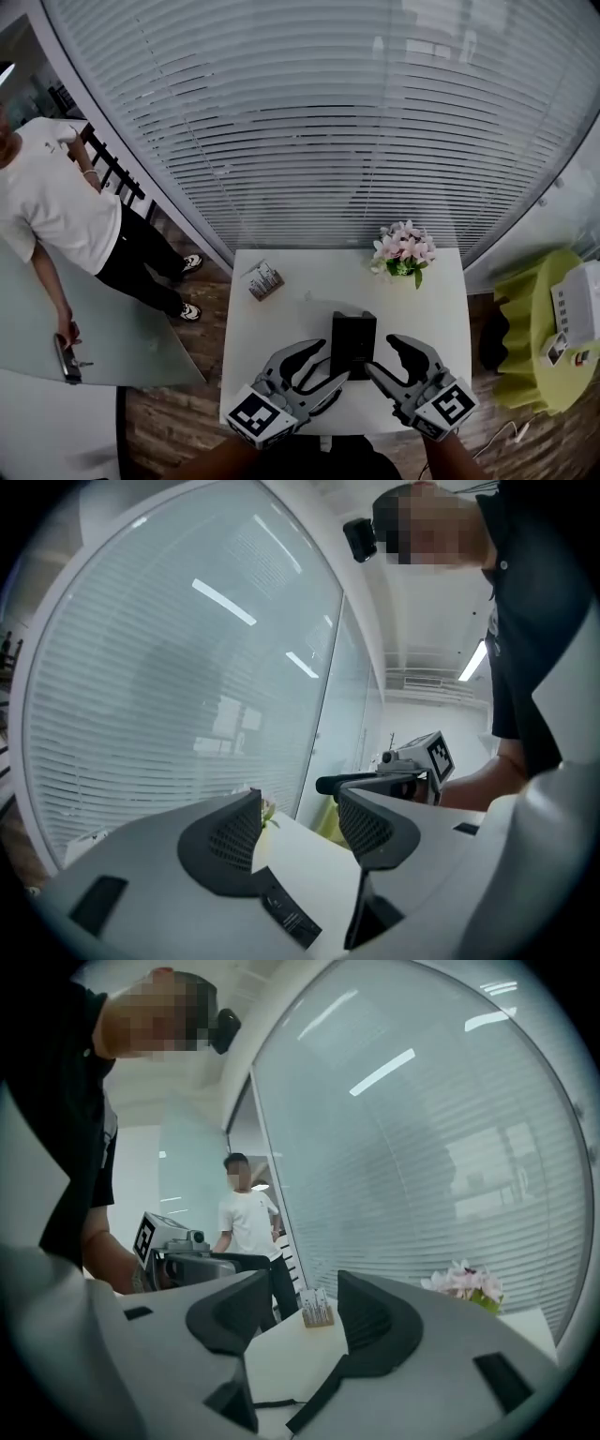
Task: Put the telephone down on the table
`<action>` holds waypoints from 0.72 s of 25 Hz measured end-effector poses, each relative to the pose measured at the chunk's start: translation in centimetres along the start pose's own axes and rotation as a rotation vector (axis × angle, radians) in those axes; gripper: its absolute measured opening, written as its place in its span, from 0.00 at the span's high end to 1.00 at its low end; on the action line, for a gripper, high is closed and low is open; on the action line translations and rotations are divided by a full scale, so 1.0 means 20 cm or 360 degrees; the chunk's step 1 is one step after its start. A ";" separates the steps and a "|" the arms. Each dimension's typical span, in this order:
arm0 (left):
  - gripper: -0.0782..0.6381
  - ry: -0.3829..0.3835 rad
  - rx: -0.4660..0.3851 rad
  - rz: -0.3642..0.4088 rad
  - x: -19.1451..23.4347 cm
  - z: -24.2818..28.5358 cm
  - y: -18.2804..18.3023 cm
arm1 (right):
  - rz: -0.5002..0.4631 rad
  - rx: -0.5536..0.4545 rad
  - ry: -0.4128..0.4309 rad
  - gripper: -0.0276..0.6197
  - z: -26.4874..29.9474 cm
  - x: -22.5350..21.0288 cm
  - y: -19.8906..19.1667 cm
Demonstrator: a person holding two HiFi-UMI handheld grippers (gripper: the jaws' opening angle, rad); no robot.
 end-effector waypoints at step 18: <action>0.88 -0.0027 -0.0187 0.0210 -0.27 -0.12 0.28 | -0.0188 -0.0235 0.0010 0.92 -0.17 0.34 0.30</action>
Point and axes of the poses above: the fingertips, and each gripper's own axes: z forward along the fingers, x to its left, y out of its top, the point moved 4 cm from there along -z, backward along the fingers, and after that the axes turned 5 degrees about -y, right-handed, at the moved point
